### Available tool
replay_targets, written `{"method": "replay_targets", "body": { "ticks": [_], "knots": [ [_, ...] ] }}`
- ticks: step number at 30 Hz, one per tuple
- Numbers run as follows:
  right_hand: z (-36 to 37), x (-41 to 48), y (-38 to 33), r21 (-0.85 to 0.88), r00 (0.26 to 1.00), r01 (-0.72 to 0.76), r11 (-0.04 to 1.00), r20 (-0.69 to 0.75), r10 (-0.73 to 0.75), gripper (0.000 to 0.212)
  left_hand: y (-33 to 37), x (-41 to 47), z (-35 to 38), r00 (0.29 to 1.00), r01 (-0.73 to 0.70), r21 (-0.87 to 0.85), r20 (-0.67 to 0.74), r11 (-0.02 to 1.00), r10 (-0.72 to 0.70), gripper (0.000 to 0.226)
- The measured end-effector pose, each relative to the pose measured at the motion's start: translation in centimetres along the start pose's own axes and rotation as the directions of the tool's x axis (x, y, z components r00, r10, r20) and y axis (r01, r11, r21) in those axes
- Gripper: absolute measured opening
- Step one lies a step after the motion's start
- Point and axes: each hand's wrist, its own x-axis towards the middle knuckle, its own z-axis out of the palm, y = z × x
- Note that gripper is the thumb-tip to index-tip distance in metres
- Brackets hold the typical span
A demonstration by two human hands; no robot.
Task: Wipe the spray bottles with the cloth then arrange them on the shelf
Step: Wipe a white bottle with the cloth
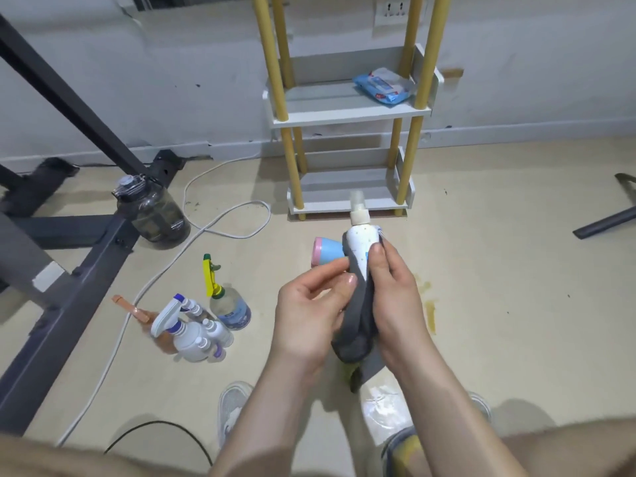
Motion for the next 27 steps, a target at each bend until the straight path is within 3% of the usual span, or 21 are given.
{"method": "replay_targets", "body": {
  "ticks": [3,6,8,11,14,17,19,23,27],
  "knots": [
    [0.5,-0.7,0.8,0.161,0.983,-0.179,0.971,0.059,0.171,0.037,-0.1,0.1,-0.1,0.971,-0.18,0.219,-0.119,0.959,0.209,0.023],
    [0.7,-1.6,1.7,0.118,0.978,-0.191,0.975,0.103,0.179,0.036,-0.5,0.4,-0.2,0.893,-0.269,0.517,-0.182,0.813,0.412,0.028],
    [1.2,-2.0,1.9,0.068,0.985,-0.141,0.988,0.107,0.134,0.035,-0.7,0.9,-0.7,0.861,-0.27,0.564,-0.222,0.78,0.458,0.019],
    [2.1,-2.7,2.4,0.0,0.989,-0.047,0.999,0.138,0.047,0.04,-0.7,1.8,-1.3,0.91,-0.216,0.398,-0.248,0.891,0.331,0.026],
    [2.6,-2.7,2.5,-0.153,0.994,0.041,0.987,0.103,-0.025,0.025,-1.1,1.4,-1.1,0.965,-0.178,0.261,-0.142,0.949,0.22,0.023],
    [2.1,-1.7,1.9,-0.246,0.999,0.018,0.969,0.04,-0.008,0.022,-1.4,0.6,-2.1,0.982,-0.182,0.257,0.002,0.949,0.188,0.019],
    [2.0,-1.0,1.1,-0.295,0.999,-0.039,0.955,-0.007,0.038,0.038,-1.4,0.5,-2.9,0.983,-0.182,0.306,0.08,0.935,0.165,0.025],
    [1.8,-0.4,-0.3,-0.124,0.957,-0.29,0.949,-0.067,0.283,0.048,-1.3,-0.1,-3.1,0.982,-0.191,0.357,0.077,0.914,0.175,0.047],
    [1.9,-0.9,-0.7,-0.029,0.973,-0.209,0.978,0.097,0.21,0.042,-2.2,-0.2,-3.4,0.998,-0.049,0.203,-0.033,0.978,0.057,0.067]
  ]
}}
